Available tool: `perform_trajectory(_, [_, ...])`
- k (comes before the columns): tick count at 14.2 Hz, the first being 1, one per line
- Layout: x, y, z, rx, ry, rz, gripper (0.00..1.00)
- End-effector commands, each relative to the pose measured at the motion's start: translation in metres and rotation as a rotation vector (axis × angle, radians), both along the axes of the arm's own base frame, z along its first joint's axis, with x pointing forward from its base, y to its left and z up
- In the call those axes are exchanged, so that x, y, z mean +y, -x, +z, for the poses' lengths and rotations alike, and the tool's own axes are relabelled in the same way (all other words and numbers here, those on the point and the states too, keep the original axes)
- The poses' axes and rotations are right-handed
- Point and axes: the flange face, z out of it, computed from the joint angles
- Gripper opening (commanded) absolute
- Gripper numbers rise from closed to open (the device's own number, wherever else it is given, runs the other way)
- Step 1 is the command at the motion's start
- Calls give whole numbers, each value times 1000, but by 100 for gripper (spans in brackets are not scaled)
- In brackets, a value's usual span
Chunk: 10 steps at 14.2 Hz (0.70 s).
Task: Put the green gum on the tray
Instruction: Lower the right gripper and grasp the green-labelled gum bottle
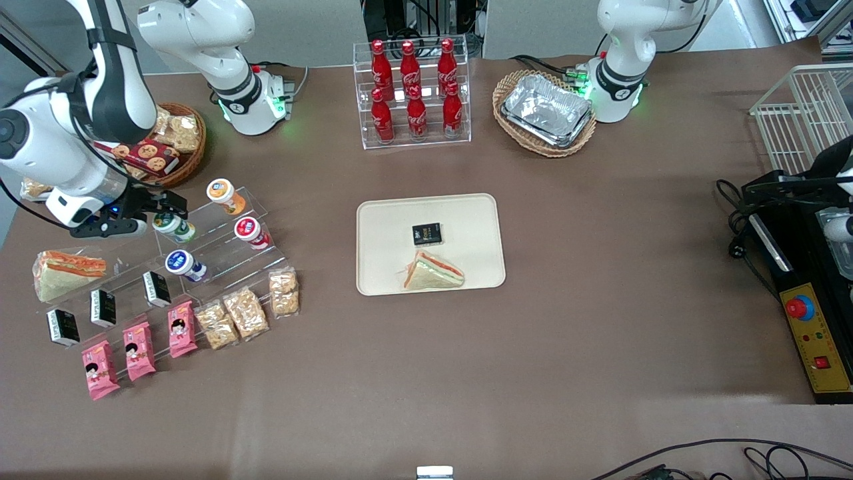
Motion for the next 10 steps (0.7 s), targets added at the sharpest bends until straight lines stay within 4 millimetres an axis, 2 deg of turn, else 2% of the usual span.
perform_trajectory(1, [-2, -3, -11, -15, 14, 18, 100])
perform_trajectory(4, [-1, 3, -24, -12, 13, 19, 100])
perform_trajectory(6, [-1, 4, -26, -18, 13, 19, 100])
perform_trajectory(7, [-2, 4, -26, -16, 12, 18, 96])
perform_trajectory(8, [-1, 4, -27, -16, 13, 19, 86])
perform_trajectory(10, [-3, 2, -26, -34, 15, 15, 79])
